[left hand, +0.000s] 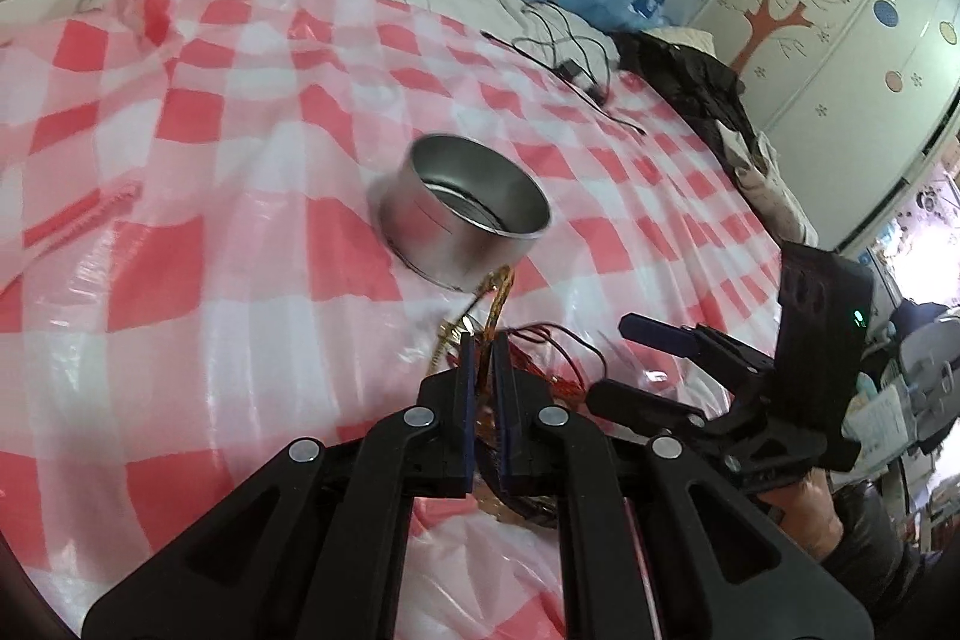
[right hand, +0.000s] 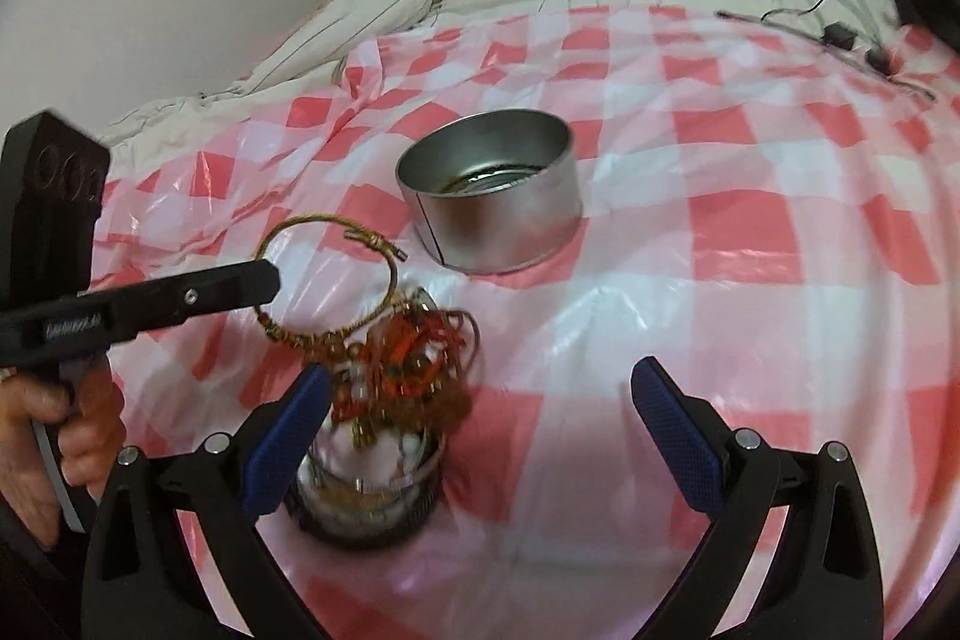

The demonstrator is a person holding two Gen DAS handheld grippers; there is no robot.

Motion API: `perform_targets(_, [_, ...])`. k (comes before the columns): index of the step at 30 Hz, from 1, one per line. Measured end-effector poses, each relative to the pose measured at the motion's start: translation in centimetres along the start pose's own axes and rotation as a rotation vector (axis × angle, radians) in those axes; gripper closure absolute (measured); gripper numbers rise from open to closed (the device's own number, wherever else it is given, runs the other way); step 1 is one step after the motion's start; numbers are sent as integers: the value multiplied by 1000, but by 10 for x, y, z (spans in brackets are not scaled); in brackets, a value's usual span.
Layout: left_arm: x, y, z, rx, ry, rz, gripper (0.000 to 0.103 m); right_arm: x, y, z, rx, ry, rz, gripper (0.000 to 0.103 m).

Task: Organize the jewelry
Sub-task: 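Lift the gold-red bracelet with the left tool and carry it over the silver tin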

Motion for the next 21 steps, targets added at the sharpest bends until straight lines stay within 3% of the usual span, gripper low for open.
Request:
perform_targets(3, [-6,-5,6,25,-14,13,98,-9,15,8,-51,-1,73,8])
perform_targets(5, [-8,-8,9,38,-14,20,98,-19,25,9,-91,-28,106,22])
perform_targets(7, [-10,-11,11,50,-15,19,98,-24,30,7,-119,-12,150,70])
perform_targets(9, [-10,-13,12,56,-13,22,98,-25,28,6,-113,25,213,90])
perform_targets(15, [-8,-20,14,77,-9,3,98,-14,-10,5,-9,129,346,95])
perform_targets(18, [-11,-15,9,51,-10,18,98,-3,-21,4,20,186,377,95])
perform_targets(19, [-12,-13,8,41,-15,27,98,0,-21,4,22,198,377,89])
perform_targets(20, [-16,-11,7,38,-22,46,98,3,-19,5,19,214,367,76])
perform_targets(21, [-21,-11,8,42,-27,69,98,6,-19,7,20,218,353,35])
Point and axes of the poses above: each gripper's, at about its wrist camera, not at the fingertips, and y roughly the way its jaws point, x to its right, z to its top, the point moved 9 cm from there along y, roughly the way its jaws point, and after that the axes turned 2 degrees about -y, right-handed, at the moved point
